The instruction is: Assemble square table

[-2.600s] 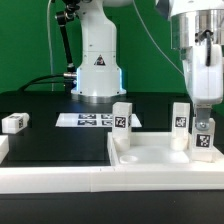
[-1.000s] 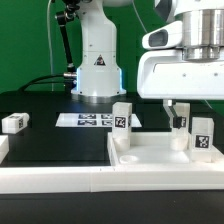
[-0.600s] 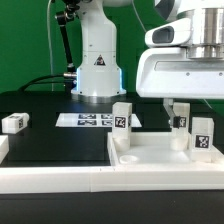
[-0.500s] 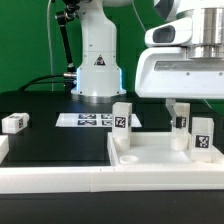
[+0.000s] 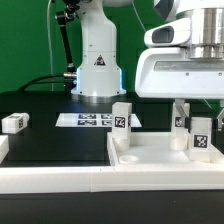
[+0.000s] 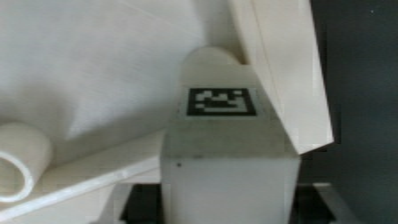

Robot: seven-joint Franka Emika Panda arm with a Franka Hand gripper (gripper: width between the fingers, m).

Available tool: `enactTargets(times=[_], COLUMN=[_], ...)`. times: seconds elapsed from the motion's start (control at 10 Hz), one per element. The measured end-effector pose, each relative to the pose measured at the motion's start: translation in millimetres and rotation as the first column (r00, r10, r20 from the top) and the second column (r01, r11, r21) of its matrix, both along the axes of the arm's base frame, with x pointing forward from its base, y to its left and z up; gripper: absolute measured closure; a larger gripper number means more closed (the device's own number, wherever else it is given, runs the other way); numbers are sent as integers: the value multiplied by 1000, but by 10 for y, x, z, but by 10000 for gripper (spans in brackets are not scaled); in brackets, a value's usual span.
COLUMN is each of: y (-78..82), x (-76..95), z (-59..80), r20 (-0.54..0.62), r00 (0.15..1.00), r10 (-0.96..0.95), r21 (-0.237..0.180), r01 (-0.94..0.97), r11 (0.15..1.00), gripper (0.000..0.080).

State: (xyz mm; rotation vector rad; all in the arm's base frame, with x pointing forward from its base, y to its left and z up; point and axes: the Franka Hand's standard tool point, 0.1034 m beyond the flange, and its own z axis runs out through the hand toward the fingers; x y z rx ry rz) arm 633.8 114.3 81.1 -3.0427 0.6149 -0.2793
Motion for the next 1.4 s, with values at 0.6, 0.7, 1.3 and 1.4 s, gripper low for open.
enactTargets(times=[0.6,0.7,1.3,1.4], y=[-37,-39,-45,-42], x=[-42,-50,-85,-88], z=[-7,-8,-6,-7], r20=[-30,-45,-146,-162], r00=[870,803,416,358], r10=[-492,-595,-898,-920], r21=[108,123,151,153], r01=[492,595,906,930], r11=[864,794,395,335], gripper=[509,509,508,508])
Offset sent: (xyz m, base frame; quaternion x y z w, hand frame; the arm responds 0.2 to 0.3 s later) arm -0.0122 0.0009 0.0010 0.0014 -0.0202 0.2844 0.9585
